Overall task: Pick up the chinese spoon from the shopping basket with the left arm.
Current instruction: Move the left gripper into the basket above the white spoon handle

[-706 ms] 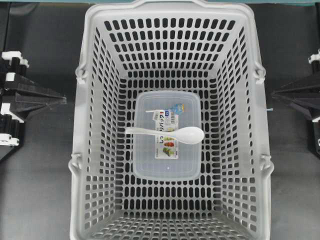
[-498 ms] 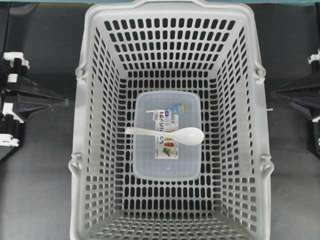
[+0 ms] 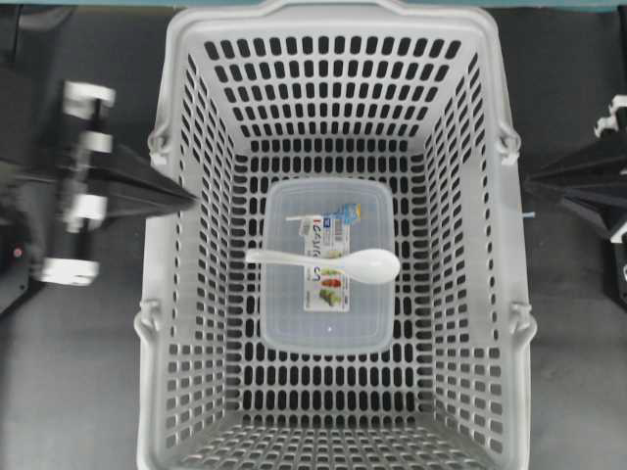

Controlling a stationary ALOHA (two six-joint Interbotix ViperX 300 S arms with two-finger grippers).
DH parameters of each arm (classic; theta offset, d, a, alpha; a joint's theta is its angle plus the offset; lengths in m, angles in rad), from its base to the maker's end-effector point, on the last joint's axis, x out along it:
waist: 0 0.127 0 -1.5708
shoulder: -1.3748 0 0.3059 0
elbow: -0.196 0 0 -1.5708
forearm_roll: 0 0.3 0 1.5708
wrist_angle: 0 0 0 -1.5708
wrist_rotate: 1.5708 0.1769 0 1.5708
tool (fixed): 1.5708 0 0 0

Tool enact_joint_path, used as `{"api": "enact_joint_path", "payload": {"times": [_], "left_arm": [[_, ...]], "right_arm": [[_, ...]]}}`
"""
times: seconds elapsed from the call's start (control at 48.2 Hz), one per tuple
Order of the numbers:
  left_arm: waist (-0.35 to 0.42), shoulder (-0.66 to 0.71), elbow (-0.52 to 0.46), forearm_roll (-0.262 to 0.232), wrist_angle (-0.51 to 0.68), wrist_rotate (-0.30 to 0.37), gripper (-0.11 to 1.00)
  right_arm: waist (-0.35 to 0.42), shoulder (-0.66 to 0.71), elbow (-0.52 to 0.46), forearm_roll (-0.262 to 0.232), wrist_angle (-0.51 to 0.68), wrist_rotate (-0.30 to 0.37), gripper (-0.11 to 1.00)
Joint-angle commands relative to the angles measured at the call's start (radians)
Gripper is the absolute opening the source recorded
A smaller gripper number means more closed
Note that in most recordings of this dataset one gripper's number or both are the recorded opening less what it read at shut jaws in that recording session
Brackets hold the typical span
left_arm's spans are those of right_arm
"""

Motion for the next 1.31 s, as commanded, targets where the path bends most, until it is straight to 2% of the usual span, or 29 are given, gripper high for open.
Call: {"api": "enact_joint_path", "payload": {"times": [0.0, 0.208, 0.291, 0.374, 0.436, 0.498, 0.664, 0.748, 0.789, 0.997, 1.287], "left_arm": [[-0.009, 0.067, -0.087, 0.003, 0.054, 0.002, 0.0], [-0.011, 0.19, -0.175, 0.003, 0.133, 0.002, 0.0], [-0.012, 0.238, -0.207, 0.003, 0.169, 0.003, 0.0], [-0.02, 0.295, -0.244, 0.003, 0.222, 0.002, 0.01], [-0.029, 0.336, -0.272, 0.003, 0.255, 0.002, 0.07], [-0.037, 0.38, -0.296, 0.005, 0.282, 0.0, 0.22], [-0.043, 0.511, -0.36, 0.003, 0.354, -0.018, 0.72], [-0.051, 0.584, -0.399, 0.003, 0.365, -0.014, 0.87], [-0.057, 0.617, -0.414, 0.003, 0.365, -0.008, 0.9], [-0.069, 0.744, -0.465, 0.003, 0.364, -0.011, 0.86], [-0.06, 0.785, -0.469, 0.005, 0.347, -0.003, 0.85]], "right_arm": [[-0.005, 0.005, -0.018, 0.005, 0.006, 0.002, 0.17], [-0.018, -0.011, -0.018, -0.003, 0.017, -0.003, 0.62], [-0.017, -0.011, -0.018, -0.009, 0.023, -0.005, 0.71], [-0.018, -0.011, -0.018, -0.009, 0.028, -0.006, 0.7], [-0.018, -0.011, -0.018, -0.011, 0.028, -0.008, 0.7], [-0.017, -0.011, -0.018, -0.011, 0.028, -0.009, 0.7], [-0.018, -0.011, -0.018, -0.011, 0.029, -0.008, 0.7], [-0.018, -0.011, -0.018, -0.011, 0.028, -0.008, 0.7], [-0.018, -0.011, -0.018, -0.009, 0.028, -0.008, 0.7], [-0.018, -0.012, -0.017, -0.011, 0.028, -0.006, 0.7], [-0.018, -0.012, -0.012, -0.011, 0.028, -0.006, 0.7]]}}
